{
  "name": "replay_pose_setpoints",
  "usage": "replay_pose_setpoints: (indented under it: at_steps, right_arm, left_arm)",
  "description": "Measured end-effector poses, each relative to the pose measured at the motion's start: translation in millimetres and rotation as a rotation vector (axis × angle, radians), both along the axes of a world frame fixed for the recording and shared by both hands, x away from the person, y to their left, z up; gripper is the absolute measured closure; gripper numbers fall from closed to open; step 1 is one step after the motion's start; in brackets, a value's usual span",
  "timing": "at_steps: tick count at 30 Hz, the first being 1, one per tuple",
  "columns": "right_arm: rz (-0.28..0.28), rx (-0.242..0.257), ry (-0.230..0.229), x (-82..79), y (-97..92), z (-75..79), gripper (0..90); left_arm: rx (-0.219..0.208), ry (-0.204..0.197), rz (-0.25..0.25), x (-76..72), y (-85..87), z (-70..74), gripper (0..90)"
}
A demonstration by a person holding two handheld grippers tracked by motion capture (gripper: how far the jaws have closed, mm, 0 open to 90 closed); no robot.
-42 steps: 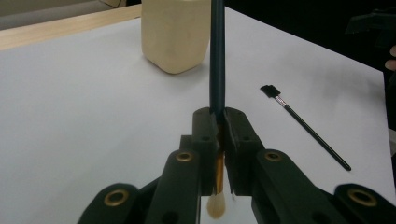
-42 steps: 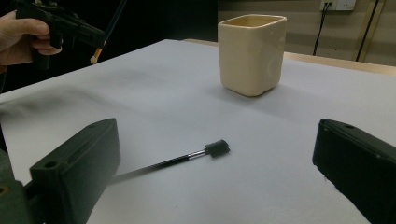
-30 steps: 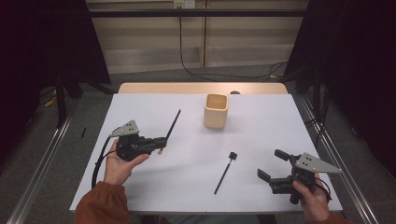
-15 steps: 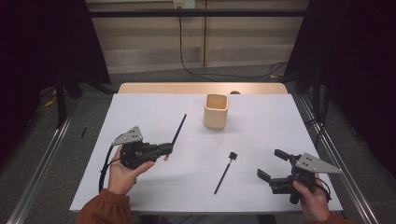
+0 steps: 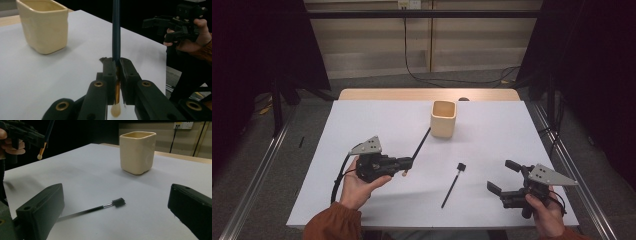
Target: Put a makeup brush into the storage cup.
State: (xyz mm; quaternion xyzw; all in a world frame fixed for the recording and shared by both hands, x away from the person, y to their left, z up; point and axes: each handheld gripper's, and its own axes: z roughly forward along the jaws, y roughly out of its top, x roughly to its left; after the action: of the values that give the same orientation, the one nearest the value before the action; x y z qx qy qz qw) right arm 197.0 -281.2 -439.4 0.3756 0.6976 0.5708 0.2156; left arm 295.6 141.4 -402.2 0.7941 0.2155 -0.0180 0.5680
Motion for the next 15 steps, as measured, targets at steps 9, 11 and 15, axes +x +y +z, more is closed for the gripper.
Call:
replay_pose_setpoints:
  at_steps: [9, 11, 15]
  right_arm:
    - [-0.002, 0.001, -0.003, -0.8, -0.3, 0.1, 0.0]
    - [0.0, 0.0, -0.004, -0.9, 0.1, 0.2, 0.0]
    - [0.0, -0.003, -0.002, -1.1, 0.3, 0.0, 0.1]
  left_arm:
    - [0.039, 0.011, -0.069, -2.0, -17.3, 4.0, 83.9]
    - [0.048, 0.021, -0.086, -3.3, -17.9, 5.2, 83.9]
    - [0.081, 0.026, -0.126, -6.6, -18.2, 7.5, 83.9]
